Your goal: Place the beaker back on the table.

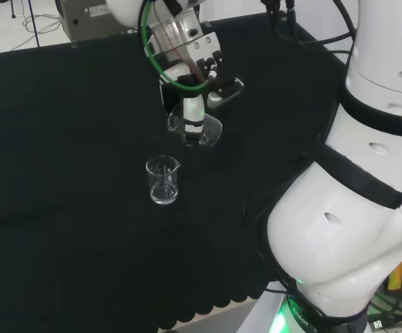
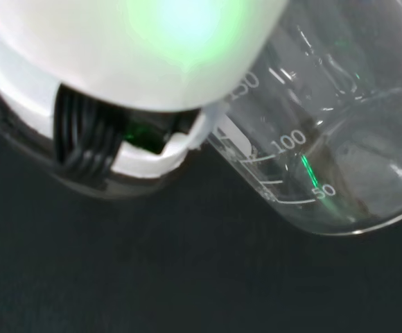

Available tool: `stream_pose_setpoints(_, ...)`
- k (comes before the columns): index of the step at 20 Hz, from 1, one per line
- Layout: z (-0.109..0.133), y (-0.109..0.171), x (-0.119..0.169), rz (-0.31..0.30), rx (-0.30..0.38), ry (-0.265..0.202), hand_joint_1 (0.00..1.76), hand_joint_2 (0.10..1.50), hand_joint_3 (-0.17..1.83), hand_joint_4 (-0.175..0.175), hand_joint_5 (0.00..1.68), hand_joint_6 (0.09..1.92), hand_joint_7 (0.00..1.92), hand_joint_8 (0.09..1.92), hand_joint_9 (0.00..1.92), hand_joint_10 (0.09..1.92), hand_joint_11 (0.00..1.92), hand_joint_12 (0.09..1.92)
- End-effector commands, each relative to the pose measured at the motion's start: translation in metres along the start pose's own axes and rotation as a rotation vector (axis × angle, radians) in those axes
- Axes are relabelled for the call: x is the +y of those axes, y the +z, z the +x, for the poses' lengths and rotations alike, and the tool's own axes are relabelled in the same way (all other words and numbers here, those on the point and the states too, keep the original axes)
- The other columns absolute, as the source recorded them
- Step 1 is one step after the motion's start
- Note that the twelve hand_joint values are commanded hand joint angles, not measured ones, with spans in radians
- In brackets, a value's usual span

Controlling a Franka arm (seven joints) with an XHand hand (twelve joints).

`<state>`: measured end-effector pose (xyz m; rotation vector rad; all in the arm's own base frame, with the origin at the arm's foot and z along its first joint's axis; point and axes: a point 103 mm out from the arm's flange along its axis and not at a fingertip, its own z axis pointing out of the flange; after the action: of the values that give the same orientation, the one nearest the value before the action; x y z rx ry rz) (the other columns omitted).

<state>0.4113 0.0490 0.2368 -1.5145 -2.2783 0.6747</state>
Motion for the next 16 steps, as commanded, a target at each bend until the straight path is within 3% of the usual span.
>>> stream_pose_setpoints(1,-0.029,0.0,0.002,-0.105,0.083,-0.069,1.46,0.32,1.11,-0.175,1.28,0.8,1.36,0.76,1.82,0.09,1.27,0.68)
stream_pose_setpoints(6,-0.046,0.004,0.014,-0.166,0.161,-0.131,1.46,0.34,1.1,-0.175,1.28,0.8,1.36,0.76,1.81,0.09,1.26,0.67)
stream_pose_setpoints(16,-0.084,0.019,0.052,-0.304,0.264,-0.137,1.46,0.37,1.05,-0.175,1.27,0.8,1.33,0.77,1.79,0.09,1.24,0.67)
